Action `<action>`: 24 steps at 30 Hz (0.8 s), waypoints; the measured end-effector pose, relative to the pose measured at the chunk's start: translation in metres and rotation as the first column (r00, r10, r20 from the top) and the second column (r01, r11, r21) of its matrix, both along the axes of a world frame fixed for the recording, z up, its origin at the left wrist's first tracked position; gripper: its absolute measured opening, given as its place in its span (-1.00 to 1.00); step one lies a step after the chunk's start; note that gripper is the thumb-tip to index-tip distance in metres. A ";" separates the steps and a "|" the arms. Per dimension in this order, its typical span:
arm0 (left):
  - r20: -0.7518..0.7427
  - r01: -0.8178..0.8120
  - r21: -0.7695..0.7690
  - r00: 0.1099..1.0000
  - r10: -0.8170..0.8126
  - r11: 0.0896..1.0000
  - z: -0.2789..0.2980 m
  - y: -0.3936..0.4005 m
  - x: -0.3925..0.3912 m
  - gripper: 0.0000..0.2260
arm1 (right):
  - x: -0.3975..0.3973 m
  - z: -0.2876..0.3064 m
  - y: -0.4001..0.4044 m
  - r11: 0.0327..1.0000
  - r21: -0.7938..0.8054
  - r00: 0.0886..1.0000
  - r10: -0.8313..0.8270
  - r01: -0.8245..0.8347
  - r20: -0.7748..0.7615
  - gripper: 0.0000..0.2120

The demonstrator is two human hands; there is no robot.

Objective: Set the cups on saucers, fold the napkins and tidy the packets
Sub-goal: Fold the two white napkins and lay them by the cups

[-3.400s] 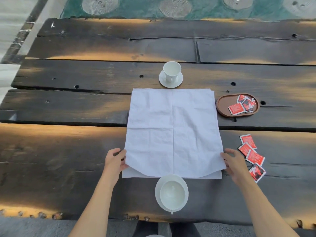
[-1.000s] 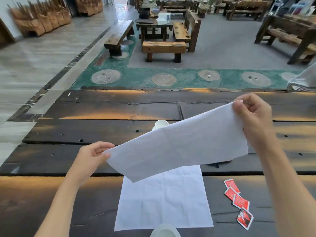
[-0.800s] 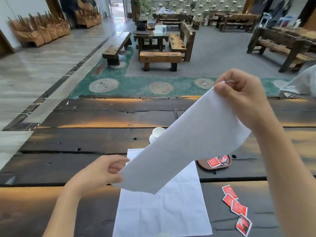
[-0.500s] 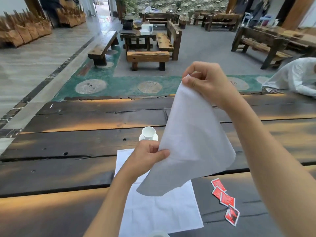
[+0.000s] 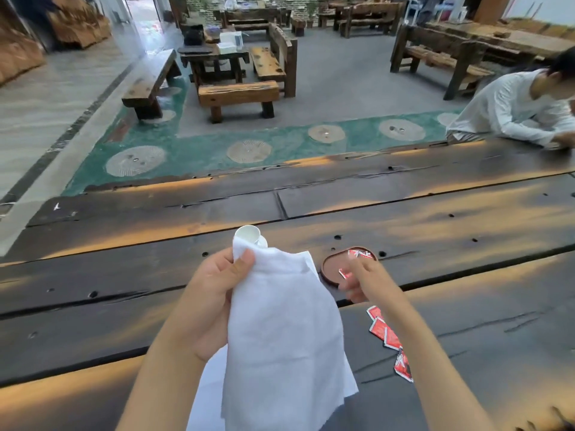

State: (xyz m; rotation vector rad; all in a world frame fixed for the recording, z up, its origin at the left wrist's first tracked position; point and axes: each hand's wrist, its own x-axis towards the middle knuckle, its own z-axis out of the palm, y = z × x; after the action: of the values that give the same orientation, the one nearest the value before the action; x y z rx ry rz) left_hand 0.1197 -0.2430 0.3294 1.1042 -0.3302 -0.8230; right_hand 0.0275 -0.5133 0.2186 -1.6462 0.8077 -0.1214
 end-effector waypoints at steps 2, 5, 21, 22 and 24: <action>-0.054 -0.052 -0.005 0.997 0.051 0.999 -0.005 0.007 0.000 -0.58 | -0.030 -0.022 0.025 0.957 0.279 0.995 0.093 -0.080 -0.034 -0.38; -0.123 -0.071 -0.042 0.990 0.066 0.997 -0.008 0.018 0.000 -0.61 | -0.032 -0.031 0.063 0.889 0.423 0.980 0.117 -0.174 0.158 -0.32; -0.409 -0.109 -0.165 0.912 0.033 0.980 -0.015 0.048 0.022 -0.58 | 0.009 0.008 0.087 0.775 0.575 0.911 0.003 -0.263 0.412 -0.18; -0.413 -0.107 -0.174 0.910 0.026 0.979 -0.016 0.049 0.022 -0.58 | 0.009 0.009 0.088 0.801 0.542 0.923 0.031 -0.253 0.384 -0.18; -0.407 -0.077 -0.208 0.913 -0.015 0.975 -0.019 0.051 0.021 -0.56 | 0.007 0.011 0.087 0.799 0.534 0.926 0.074 -0.277 0.370 -0.18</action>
State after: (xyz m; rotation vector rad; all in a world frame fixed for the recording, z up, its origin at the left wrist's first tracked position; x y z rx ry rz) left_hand 0.1410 -0.1922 0.3099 0.7057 -0.0499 -0.9403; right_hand 0.0349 -0.4263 0.2291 -1.0655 0.3653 -0.0119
